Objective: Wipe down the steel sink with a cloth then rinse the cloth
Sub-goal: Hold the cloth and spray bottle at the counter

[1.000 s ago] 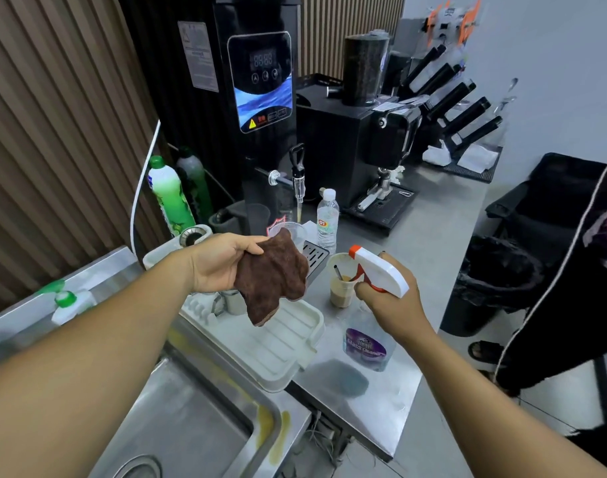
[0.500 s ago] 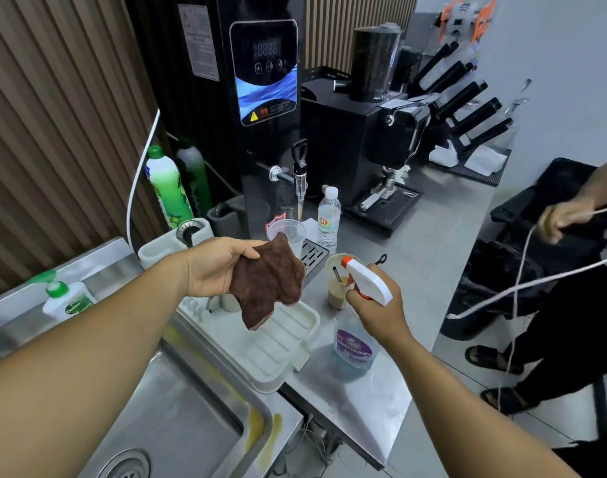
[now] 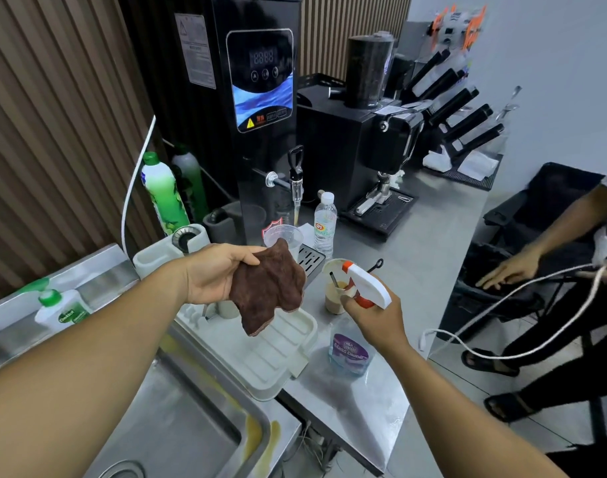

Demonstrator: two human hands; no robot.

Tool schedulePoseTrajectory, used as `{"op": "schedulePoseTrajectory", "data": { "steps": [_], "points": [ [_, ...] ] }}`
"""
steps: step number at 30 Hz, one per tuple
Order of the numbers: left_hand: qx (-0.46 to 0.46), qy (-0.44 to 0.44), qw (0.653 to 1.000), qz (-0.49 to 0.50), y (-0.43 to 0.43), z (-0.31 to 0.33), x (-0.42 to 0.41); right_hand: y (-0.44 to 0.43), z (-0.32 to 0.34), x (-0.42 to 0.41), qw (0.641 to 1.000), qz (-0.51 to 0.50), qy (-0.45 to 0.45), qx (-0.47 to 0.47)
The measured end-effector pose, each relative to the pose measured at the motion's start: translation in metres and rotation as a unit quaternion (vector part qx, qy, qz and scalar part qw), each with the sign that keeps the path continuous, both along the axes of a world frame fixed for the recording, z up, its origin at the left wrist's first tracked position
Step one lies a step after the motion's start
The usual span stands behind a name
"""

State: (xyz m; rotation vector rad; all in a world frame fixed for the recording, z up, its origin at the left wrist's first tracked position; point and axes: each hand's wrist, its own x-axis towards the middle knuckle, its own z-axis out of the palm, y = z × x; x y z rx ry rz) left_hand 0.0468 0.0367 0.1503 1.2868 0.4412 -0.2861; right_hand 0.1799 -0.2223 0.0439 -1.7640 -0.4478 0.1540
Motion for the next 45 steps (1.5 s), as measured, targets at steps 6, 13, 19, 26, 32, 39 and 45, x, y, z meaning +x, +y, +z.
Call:
{"op": "schedulePoseTrajectory", "data": {
  "steps": [6, 13, 19, 26, 32, 39, 45],
  "points": [
    [0.018, -0.001, 1.000, -0.006, 0.002, 0.004, -0.005, -0.016, 0.005, -0.010, 0.994, 0.000, -0.023, -0.107],
    [0.026, -0.002, 1.000, -0.008, 0.001, 0.004, -0.011, -0.035, 0.011, -0.024, 0.962, 0.009, -0.071, -0.262],
    [0.037, 0.003, 0.999, -0.017, 0.001, 0.004, -0.016, -0.055, 0.018, -0.037, 0.892, 0.005, -0.026, -0.451],
    [0.102, 0.025, 0.994, -0.029, 0.003, 0.003, -0.028, -0.033, 0.037, -0.074, 0.865, 0.058, -0.040, -0.496],
    [0.146, 0.029, 0.988, -0.031, 0.005, 0.009, -0.046, 0.032, 0.078, -0.105, 0.896, 0.116, -0.198, -0.380],
    [0.181, 0.015, 0.983, 0.023, 0.011, 0.018, -0.070, 0.095, 0.100, -0.104, 0.877, 0.216, -0.287, -0.320],
    [0.295, -0.018, 0.954, 0.052, 0.018, 0.048, -0.110, 0.125, 0.119, -0.116, 0.894, 0.238, -0.302, -0.229]
  ]
}}
